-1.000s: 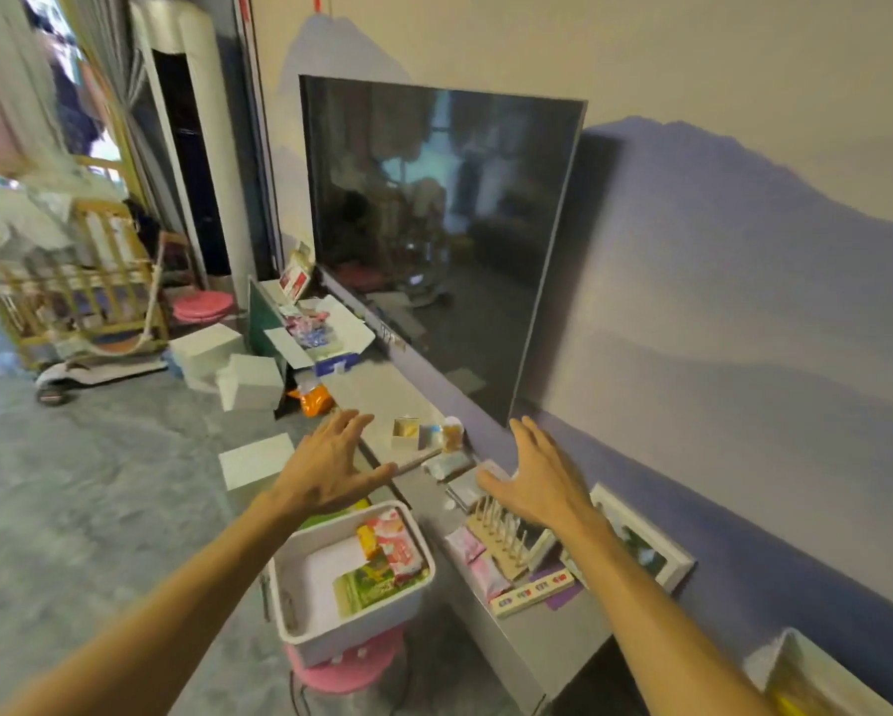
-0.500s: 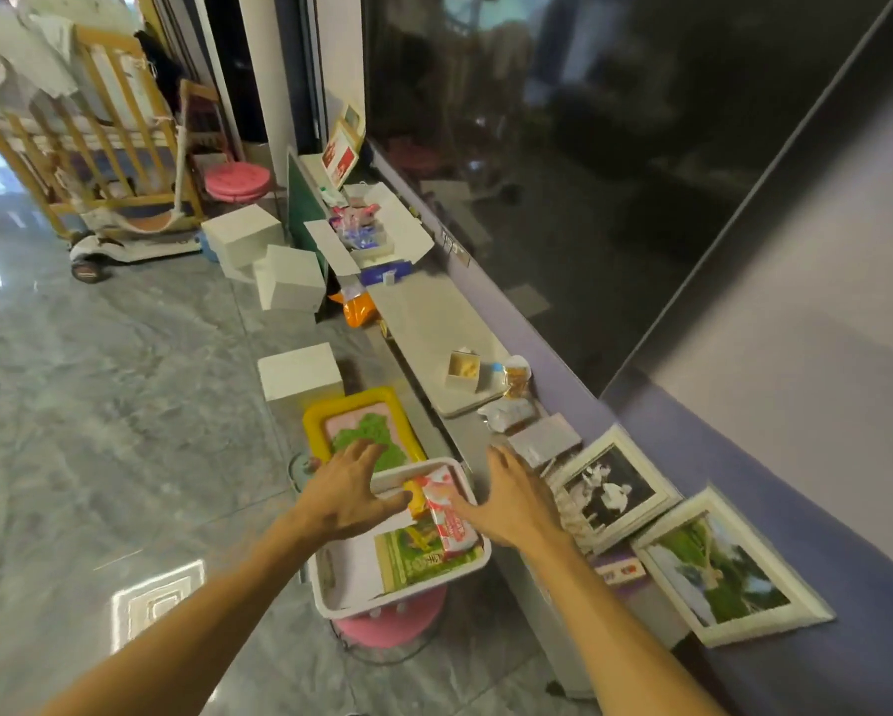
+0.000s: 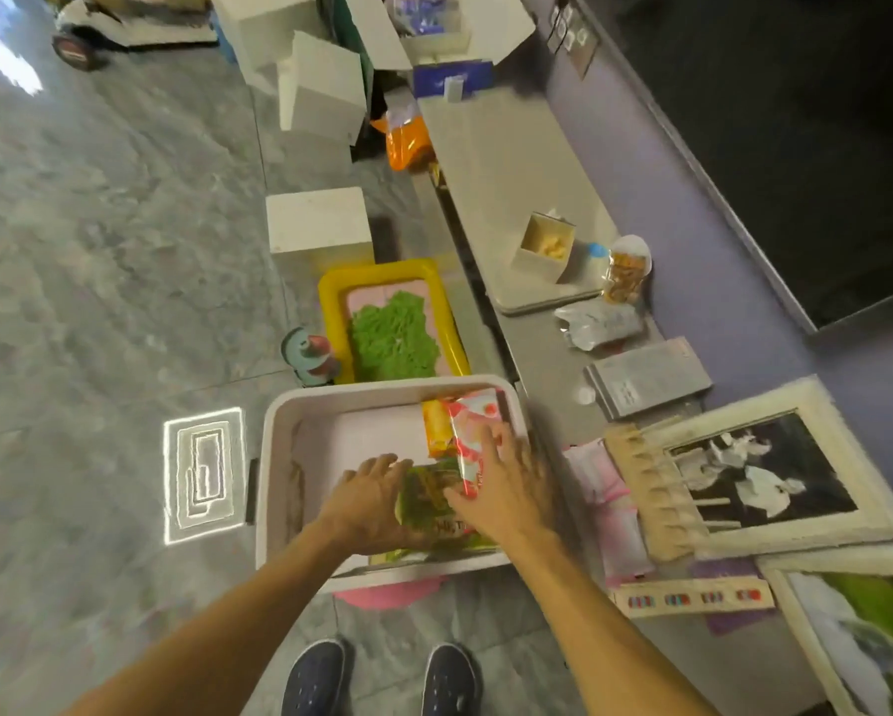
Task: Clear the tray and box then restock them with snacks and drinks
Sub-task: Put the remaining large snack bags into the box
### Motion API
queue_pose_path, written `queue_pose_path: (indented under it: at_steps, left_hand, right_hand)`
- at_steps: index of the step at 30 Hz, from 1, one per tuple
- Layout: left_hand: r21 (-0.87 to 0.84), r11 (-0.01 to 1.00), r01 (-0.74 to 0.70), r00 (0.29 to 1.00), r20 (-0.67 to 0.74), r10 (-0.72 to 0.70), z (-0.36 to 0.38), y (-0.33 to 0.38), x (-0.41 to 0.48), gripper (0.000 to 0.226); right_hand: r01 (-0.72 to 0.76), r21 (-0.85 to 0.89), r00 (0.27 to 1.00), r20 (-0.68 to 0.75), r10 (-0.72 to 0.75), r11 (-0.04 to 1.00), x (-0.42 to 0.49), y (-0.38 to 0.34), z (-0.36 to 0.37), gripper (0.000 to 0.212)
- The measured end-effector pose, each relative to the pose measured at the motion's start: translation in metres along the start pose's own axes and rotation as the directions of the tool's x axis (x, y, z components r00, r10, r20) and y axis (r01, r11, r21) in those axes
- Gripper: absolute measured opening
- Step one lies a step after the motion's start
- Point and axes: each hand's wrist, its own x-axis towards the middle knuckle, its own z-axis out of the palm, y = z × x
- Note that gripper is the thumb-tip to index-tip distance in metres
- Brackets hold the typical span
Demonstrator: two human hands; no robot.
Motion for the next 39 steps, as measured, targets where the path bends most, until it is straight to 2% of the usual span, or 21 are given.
queue_pose_path:
  at_steps: [2, 5, 7, 15, 20, 25, 28, 34, 39]
  left_hand:
    - [0.018, 0.999, -0.035, 0.999, 0.008, 0.035, 0.021, -0.003, 0.023, 0.129]
    - [0.063, 0.993, -0.097, 0.995, 0.012, 0.097, 0.044, -0.004, 0.045, 0.145]
    - [0.077, 0.991, -0.110, 0.994, -0.022, 0.112, 0.056, -0.008, 0.052, 0.145]
    - [0.042, 0.997, -0.060, 0.998, 0.037, 0.058, 0.063, -0.014, 0.081, 0.159]
    - [0.068, 0.997, -0.048, 0.998, -0.037, 0.050, 0.054, -0.021, 0.085, 0.137]
    - [0.000, 0.999, -0.035, 0.999, 0.000, 0.035, 0.015, -0.019, 0.080, 0.086]
    - [-0.016, 1.000, -0.010, 1.000, -0.004, 0.010, -0.008, -0.019, 0.060, 0.064]
    - [-0.110, 0.994, -0.005, 0.978, -0.208, -0.019, -0.076, -0.020, -0.008, 0.060]
    - [-0.256, 0.963, -0.080, 0.947, -0.320, -0.006, -0.159, 0.001, -0.081, 0.071]
  right_hand:
    - [-0.013, -0.023, 0.999, -0.036, 0.012, 1.000, 0.008, 0.003, 0.026, 0.110]
    - [-0.034, -0.067, 0.995, -0.094, 0.028, 0.997, 0.012, 0.007, 0.053, 0.104]
    - [-0.049, -0.071, 0.990, -0.139, 0.039, 0.996, 0.012, 0.009, 0.063, 0.100]
    - [-0.035, -0.014, 0.988, -0.150, 0.032, 0.999, 0.016, 0.016, 0.064, 0.097]
    - [-0.005, 0.038, 0.989, -0.147, 0.010, 0.999, 0.009, 0.017, 0.059, 0.099]
    - [0.049, 0.116, 0.980, -0.196, -0.026, 0.992, 0.000, 0.014, 0.042, 0.100]
    - [0.083, 0.180, 0.973, -0.227, -0.041, 0.980, -0.012, 0.009, 0.020, 0.098]
    - [0.109, 0.281, 0.943, -0.332, -0.010, 0.953, -0.043, 0.006, -0.064, 0.092]
    - [0.173, 0.406, 0.892, -0.450, 0.032, 0.897, -0.081, 0.006, -0.159, 0.092]
